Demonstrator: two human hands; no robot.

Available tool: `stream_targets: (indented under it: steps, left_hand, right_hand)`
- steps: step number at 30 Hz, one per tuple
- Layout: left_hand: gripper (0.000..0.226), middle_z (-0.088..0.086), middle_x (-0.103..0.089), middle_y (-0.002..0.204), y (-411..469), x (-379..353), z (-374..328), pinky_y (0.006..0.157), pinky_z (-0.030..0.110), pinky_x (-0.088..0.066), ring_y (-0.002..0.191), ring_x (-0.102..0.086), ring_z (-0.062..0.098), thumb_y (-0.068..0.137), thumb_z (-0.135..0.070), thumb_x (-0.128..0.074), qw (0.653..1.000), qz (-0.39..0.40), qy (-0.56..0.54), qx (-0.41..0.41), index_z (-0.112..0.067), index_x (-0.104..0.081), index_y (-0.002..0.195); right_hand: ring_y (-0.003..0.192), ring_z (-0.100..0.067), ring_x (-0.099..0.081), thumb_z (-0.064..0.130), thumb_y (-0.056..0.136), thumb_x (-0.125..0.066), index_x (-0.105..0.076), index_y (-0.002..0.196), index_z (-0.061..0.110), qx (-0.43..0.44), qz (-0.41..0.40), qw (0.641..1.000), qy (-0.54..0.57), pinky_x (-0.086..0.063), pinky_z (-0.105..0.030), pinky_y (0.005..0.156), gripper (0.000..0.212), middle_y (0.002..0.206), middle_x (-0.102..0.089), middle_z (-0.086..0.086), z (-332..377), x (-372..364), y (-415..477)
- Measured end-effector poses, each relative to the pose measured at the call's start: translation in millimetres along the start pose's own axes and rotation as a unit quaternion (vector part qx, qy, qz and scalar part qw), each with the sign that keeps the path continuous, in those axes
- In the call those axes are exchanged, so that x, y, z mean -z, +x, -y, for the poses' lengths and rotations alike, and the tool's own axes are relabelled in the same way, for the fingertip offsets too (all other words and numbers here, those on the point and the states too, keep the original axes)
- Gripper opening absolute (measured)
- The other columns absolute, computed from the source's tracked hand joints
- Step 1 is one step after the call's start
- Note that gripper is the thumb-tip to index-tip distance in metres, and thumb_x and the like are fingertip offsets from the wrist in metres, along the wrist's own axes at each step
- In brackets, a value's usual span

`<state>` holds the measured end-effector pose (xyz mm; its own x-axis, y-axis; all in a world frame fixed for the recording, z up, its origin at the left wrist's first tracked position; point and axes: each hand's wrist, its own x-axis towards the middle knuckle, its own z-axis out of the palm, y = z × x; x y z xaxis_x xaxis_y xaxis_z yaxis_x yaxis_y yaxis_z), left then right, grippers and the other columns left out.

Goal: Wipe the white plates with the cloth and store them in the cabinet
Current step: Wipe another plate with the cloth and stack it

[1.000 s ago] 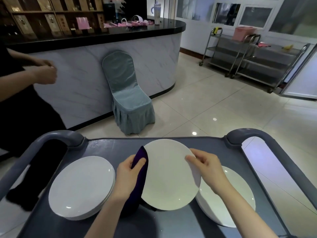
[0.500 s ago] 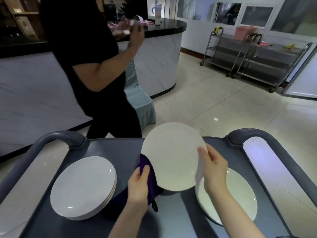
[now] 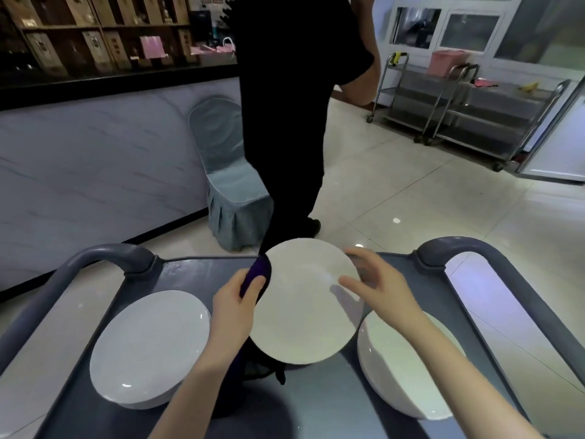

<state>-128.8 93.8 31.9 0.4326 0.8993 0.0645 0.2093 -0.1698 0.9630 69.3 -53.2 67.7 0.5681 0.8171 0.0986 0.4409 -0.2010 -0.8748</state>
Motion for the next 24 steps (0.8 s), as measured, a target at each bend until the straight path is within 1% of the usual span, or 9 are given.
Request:
stream_targets:
  steps: [2,4,6,8,12,16,18,20,24]
  left_hand:
    - [0.014,-0.016,-0.070,0.081,4.7,0.1,-4.0,0.066,0.013,-0.044,0.076,-0.063,0.003,0.095,-0.020,-0.061,0.995,0.066,0.054,-0.047,-0.031,-0.068,0.089]
    - [0.012,-0.011,-0.070,0.079,4.9,-2.2,-7.1,0.067,0.017,-0.044,0.073,-0.062,0.004,0.093,-0.019,-0.064,0.985,0.129,0.086,-0.072,-0.029,-0.069,0.088]
    - [0.012,-0.008,-0.070,0.078,3.4,-1.7,-8.4,0.067,0.018,-0.044,0.071,-0.061,0.004,0.092,-0.018,-0.065,0.983,0.154,0.076,-0.063,-0.027,-0.070,0.087]
    - [0.012,-0.006,-0.072,0.081,-1.2,-0.3,-7.3,0.071,0.021,-0.048,0.075,-0.063,0.005,0.093,-0.016,-0.064,0.989,0.142,0.020,-0.032,-0.026,-0.071,0.090]
    - [0.015,-0.002,-0.075,0.087,-27.6,-16.8,13.0,0.082,0.037,-0.055,0.088,-0.070,0.019,0.097,-0.016,-0.058,0.992,-0.005,-0.097,0.084,-0.023,-0.071,0.092]
    - [0.016,0.007,-0.076,0.095,-37.9,-35.0,23.7,0.087,0.047,-0.054,0.092,-0.069,0.029,0.099,-0.019,-0.056,0.935,-0.069,-0.259,0.231,-0.017,-0.071,0.095]
    - [0.016,0.007,-0.075,0.092,-30.9,-26.6,21.0,0.084,0.048,-0.055,0.087,-0.068,0.026,0.098,-0.018,-0.056,0.948,-0.069,-0.228,0.212,-0.017,-0.071,0.093]
    - [0.016,0.001,-0.076,0.087,-22.9,-11.3,14.0,0.076,0.040,-0.056,0.083,-0.069,0.021,0.099,-0.017,-0.055,0.968,-0.061,-0.178,0.165,-0.020,-0.070,0.092]
    - [0.015,-0.009,-0.074,0.085,-4.5,8.0,1.1,0.074,0.029,-0.052,0.080,-0.068,0.011,0.097,-0.018,-0.059,0.999,0.022,-0.033,0.015,-0.028,-0.069,0.092]
  right_hand:
    - [0.102,0.011,-0.059,0.033,0.086,-0.075,-0.064,0.119,0.039,0.033,0.088,0.991,-0.099,-0.043,-0.009,0.086,0.036,0.108,-0.067,0.029,12.2,2.1,12.2]
    - [0.080,0.010,-0.057,0.035,0.090,-0.070,-0.067,0.097,0.037,0.065,0.148,0.975,-0.152,-0.040,-0.010,0.071,0.008,0.082,-0.063,0.031,20.9,-3.2,18.8]
    - [0.066,0.003,-0.052,0.030,0.094,-0.066,-0.066,0.082,0.032,0.098,0.154,0.971,-0.152,-0.036,-0.013,0.063,0.012,0.068,-0.060,0.022,20.9,-10.1,18.6]
    - [0.067,-0.002,-0.052,0.030,0.095,-0.064,-0.070,0.085,0.025,0.103,0.111,0.980,-0.128,-0.038,-0.015,0.064,0.013,0.072,-0.064,0.011,16.0,-12.0,17.2]
    - [0.069,-0.005,-0.051,0.025,0.094,-0.065,-0.070,0.080,0.019,0.020,-0.055,0.998,-0.004,-0.040,-0.017,0.065,0.016,0.072,-0.063,0.012,4.9,-13.4,8.1]
    - [0.069,-0.013,-0.057,0.018,0.095,-0.059,-0.069,0.084,0.010,-0.137,-0.221,0.938,0.229,-0.046,-0.024,0.064,0.017,0.073,-0.066,0.000,-1.5,-48.8,-19.8]
    - [0.077,-0.018,-0.069,0.019,0.096,-0.058,-0.070,0.091,0.018,-0.173,-0.191,0.932,0.253,-0.054,-0.032,0.070,0.013,0.082,-0.074,0.005,-10.1,-56.8,-30.0]
    - [0.088,-0.023,-0.073,0.014,0.096,-0.060,-0.067,0.103,0.023,-0.148,-0.117,0.957,0.219,-0.056,-0.037,0.075,0.014,0.092,-0.077,0.002,-15.2,-47.5,-28.0]
    - [0.109,0.004,-0.061,0.017,0.087,-0.073,-0.062,0.122,0.034,0.003,0.024,1.000,0.017,-0.047,-0.016,0.092,0.041,0.115,-0.067,0.025,-6.0,-14.9,-4.3]
